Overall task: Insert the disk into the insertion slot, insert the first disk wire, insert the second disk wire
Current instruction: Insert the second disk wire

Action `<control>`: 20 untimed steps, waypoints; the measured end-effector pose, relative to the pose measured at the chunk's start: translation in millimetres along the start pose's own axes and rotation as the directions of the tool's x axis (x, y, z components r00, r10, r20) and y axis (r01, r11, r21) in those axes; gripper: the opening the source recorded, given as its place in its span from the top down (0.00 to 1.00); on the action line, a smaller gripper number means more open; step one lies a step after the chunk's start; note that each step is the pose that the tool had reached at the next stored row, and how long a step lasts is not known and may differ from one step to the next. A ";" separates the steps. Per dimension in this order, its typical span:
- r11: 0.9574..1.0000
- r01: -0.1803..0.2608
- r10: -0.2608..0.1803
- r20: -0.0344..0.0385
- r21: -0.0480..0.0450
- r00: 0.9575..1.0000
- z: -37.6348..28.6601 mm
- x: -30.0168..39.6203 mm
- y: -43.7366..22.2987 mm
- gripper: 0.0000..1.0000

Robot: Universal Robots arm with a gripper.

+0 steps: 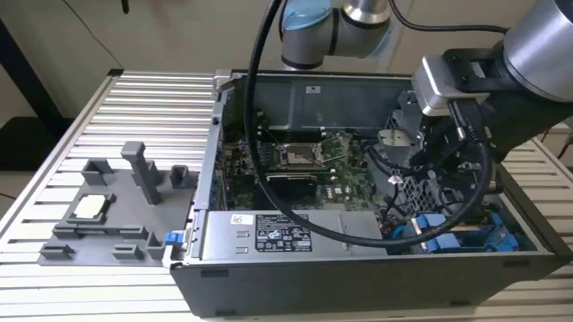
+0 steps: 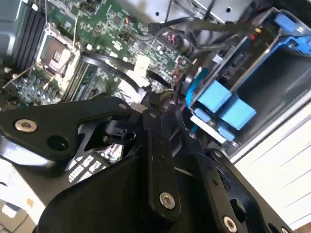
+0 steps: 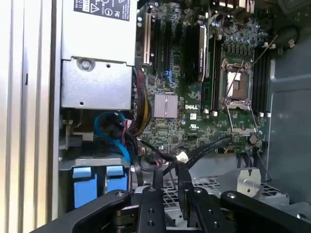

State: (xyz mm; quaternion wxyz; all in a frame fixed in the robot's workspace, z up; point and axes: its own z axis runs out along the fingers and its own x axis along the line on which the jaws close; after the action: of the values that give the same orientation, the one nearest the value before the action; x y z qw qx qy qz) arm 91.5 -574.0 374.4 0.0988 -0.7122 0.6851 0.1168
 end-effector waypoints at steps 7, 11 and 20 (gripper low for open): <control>0.999 0.024 -0.024 -0.002 0.028 1.000 12.1 -11.7 2.6 0.73; 0.997 0.041 -0.040 -0.014 0.060 0.999 13.0 -11.6 6.2 0.73; 0.992 0.065 -0.062 -0.031 0.111 0.998 14.8 -11.7 21.3 0.73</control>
State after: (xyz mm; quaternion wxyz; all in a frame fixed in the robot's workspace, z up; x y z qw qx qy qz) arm 69.4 -559.3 364.2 0.1329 -0.7284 0.6690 0.0649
